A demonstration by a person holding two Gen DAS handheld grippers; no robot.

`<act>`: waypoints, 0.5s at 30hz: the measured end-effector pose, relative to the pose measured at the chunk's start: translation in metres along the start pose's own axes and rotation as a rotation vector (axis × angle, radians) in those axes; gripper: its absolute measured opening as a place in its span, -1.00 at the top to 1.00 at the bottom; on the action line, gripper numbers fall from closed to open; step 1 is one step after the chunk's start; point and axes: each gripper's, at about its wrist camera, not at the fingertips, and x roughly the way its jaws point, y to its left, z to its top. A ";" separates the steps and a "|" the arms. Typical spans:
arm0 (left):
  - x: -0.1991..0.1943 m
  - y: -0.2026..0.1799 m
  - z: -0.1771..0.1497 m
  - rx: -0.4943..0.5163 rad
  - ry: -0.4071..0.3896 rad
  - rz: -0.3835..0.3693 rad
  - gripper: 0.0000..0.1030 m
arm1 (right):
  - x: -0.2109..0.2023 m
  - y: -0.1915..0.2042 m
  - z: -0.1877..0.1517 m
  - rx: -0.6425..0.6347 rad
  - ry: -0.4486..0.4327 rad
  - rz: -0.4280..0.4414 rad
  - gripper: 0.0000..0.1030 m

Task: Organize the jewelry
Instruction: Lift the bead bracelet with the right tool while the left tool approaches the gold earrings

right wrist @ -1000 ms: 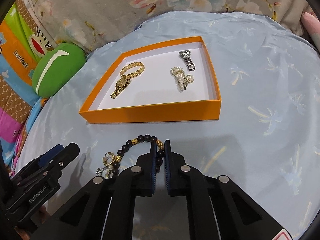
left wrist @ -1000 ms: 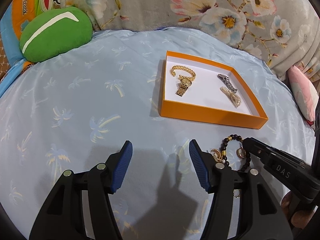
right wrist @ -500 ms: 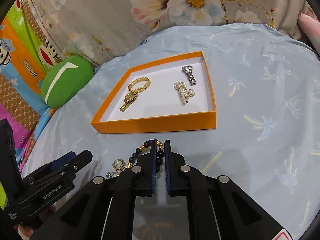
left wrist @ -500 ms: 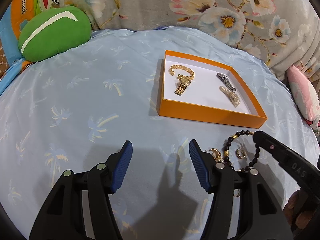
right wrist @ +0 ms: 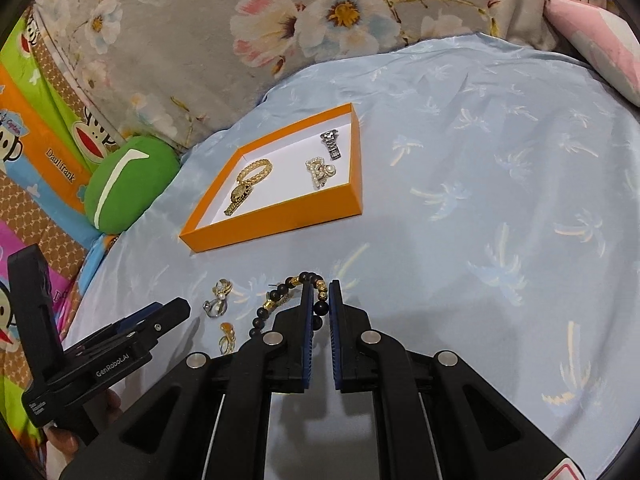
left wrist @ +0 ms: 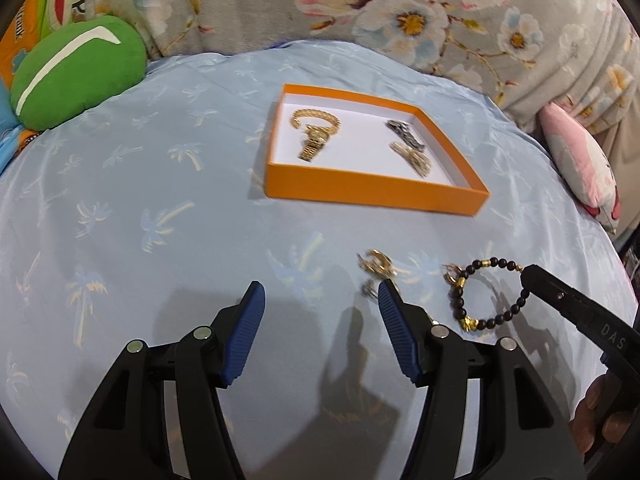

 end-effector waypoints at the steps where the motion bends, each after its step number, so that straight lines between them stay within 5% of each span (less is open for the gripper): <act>1: -0.002 -0.003 -0.002 0.013 0.000 -0.005 -0.10 | -0.002 -0.003 -0.002 0.013 0.004 0.009 0.87; 15: -0.002 -0.038 -0.017 0.085 0.046 -0.092 -0.10 | -0.012 -0.010 -0.014 0.016 0.032 -0.046 0.86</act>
